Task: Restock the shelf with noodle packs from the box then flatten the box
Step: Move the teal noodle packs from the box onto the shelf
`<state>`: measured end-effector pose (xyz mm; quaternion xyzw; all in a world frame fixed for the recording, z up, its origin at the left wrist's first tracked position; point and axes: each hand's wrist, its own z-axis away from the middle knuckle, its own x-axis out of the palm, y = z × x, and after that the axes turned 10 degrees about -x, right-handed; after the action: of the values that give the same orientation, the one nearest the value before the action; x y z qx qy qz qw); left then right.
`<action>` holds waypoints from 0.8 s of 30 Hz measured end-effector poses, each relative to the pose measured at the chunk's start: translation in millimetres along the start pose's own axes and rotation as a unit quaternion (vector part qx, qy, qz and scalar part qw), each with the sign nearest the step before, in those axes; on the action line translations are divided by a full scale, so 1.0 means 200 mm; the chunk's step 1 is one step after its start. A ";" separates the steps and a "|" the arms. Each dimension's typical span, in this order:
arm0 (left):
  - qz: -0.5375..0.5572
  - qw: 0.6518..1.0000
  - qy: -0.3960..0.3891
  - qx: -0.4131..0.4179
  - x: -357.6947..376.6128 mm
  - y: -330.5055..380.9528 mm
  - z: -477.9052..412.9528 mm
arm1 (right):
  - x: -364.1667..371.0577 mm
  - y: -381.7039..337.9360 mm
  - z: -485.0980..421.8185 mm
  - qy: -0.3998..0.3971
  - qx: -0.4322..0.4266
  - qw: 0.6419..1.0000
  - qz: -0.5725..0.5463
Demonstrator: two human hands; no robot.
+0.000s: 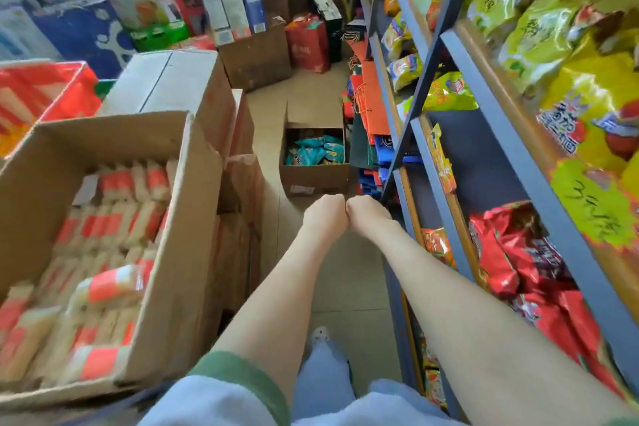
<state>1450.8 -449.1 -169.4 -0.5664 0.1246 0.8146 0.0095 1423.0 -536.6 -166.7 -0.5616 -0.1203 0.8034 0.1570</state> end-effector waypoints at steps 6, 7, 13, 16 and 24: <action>0.016 1.000 -0.023 -0.001 -0.15 0.05 -0.54 | -0.20 0.11 -0.54 -0.009 0.021 1.000 -0.013; 0.018 0.999 -0.030 -0.005 -0.16 0.06 -0.63 | -0.23 0.14 -0.63 -0.010 0.026 0.999 -0.024; 0.052 0.997 -0.044 -0.044 -0.16 0.10 -1.28 | -0.27 0.35 -1.31 -0.012 0.051 0.992 -0.114; 0.057 0.996 -0.039 -0.063 -0.12 0.07 -1.57 | -0.24 0.44 -1.64 -0.005 0.064 0.985 -0.158; 0.108 0.984 -0.065 -0.127 0.34 -0.16 -2.42 | 0.20 0.76 -2.45 -0.021 0.116 0.963 -0.244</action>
<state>1877.5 -530.3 -396.3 -0.4916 0.0793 0.8554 -0.1427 1852.7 -652.5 -424.5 -0.4759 -0.1633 0.7609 0.4097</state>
